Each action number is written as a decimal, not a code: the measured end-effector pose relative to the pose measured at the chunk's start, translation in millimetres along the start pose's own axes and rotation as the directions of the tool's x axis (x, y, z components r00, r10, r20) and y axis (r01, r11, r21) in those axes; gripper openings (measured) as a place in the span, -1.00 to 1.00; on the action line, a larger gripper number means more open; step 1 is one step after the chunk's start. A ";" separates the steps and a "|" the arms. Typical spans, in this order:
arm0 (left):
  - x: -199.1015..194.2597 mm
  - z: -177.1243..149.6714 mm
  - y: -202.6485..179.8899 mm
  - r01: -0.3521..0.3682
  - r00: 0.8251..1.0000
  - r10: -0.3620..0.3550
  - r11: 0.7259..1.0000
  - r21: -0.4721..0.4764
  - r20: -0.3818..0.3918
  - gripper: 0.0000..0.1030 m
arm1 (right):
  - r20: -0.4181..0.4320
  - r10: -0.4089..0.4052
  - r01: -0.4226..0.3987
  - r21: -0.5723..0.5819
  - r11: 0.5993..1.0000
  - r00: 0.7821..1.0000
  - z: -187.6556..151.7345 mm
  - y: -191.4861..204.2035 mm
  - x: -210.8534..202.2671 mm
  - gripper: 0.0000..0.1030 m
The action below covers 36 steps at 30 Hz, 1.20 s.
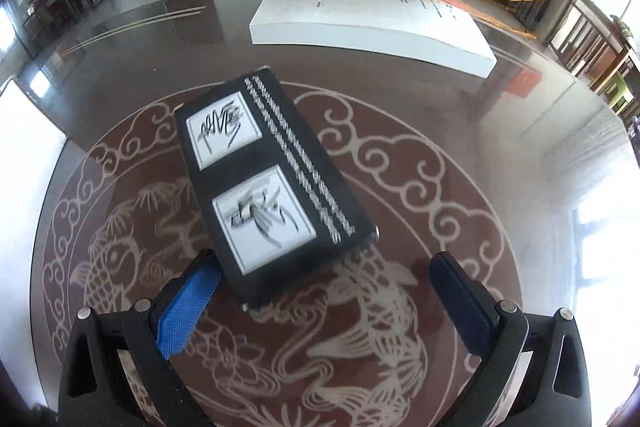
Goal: Organize objects
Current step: 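Grasp the black soap box with the right gripper while the left gripper holds the sticks, then carry the sticks and soap box into the cardboard box and open both grippers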
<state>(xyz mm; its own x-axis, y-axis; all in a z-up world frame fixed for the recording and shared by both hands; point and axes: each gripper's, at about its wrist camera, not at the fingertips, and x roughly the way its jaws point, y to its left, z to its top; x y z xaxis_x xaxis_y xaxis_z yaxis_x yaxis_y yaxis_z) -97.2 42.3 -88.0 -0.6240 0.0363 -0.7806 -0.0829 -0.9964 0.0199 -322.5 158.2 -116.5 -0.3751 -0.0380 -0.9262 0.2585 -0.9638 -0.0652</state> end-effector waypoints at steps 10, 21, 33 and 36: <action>-0.4 -1.0 1.2 0.001 1.000 -0.001 1.000 -0.001 0.000 -0.43 | 0.107 0.055 -0.056 0.012 0.998 0.993 -55.8 -12.3 -29.4 0.17; -38.3 -46.9 -12.7 0.075 0.997 -0.076 0.995 0.061 0.000 -0.44 | 0.029 0.020 -0.022 0.085 0.996 0.999 -264.8 -11.2 -121.9 0.18; -37.6 -42.8 -14.6 0.083 0.996 -0.080 0.991 0.103 -0.031 -0.47 | 0.011 0.084 -0.085 0.116 0.990 0.996 -292.5 -19.8 -133.4 0.15; -45.1 -37.1 -8.7 0.136 0.991 -0.135 0.989 0.056 -0.019 -0.47 | 0.021 0.154 -0.155 0.181 0.971 0.988 -295.6 -26.1 -146.4 0.15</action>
<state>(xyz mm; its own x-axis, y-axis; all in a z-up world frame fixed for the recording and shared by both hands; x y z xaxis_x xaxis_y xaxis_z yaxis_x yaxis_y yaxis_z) -39.5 46.5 -76.1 -0.5921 0.1692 -0.7879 -0.2102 -0.9763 -0.0517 -11.2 266.9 -89.0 -0.3491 -0.1915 -0.9173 0.1478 -0.9779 0.1479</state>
